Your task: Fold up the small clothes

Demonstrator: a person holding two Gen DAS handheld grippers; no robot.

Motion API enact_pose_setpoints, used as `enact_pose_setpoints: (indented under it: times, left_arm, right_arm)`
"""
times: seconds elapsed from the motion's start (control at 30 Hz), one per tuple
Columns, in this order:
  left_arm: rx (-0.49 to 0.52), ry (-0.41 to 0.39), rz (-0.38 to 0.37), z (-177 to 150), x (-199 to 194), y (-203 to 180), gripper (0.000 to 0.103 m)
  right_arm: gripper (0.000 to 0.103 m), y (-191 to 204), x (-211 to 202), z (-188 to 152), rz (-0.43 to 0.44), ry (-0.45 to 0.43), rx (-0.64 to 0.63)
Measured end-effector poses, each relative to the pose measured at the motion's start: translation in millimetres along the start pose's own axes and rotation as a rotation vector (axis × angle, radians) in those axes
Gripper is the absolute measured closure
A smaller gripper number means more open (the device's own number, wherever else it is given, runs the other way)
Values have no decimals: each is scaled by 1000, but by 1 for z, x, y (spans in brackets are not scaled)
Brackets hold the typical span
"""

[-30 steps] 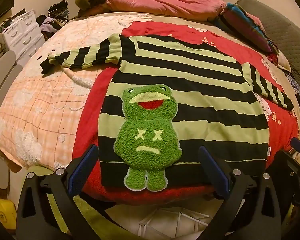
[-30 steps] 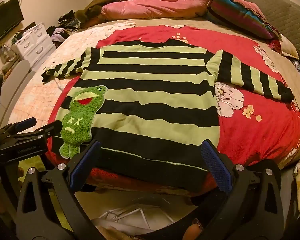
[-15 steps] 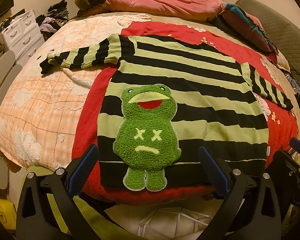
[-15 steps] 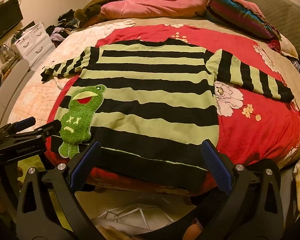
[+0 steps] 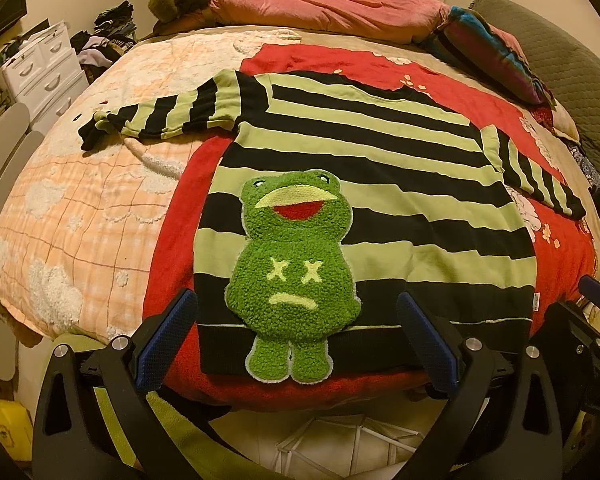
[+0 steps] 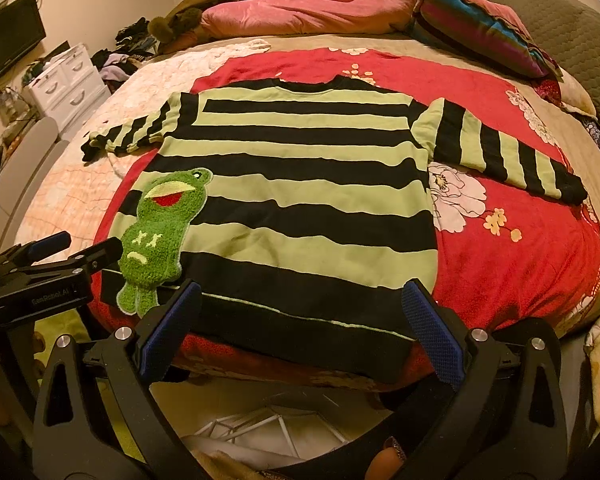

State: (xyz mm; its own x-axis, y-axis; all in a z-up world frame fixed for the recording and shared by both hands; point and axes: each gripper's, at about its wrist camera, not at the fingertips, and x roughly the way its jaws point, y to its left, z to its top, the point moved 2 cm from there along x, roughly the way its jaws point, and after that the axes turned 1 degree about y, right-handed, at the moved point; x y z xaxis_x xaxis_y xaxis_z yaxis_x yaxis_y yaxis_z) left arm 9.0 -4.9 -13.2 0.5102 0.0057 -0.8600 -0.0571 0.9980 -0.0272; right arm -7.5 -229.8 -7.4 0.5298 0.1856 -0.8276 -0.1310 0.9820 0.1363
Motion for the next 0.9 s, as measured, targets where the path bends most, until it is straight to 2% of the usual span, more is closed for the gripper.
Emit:
enact_pose_setpoints:
  times: [0.9]
  left_arm:
    - [23,11,-4,7,8,-7,4]
  right_arm:
    - [9,-1,2,5,-9,-5,-1]
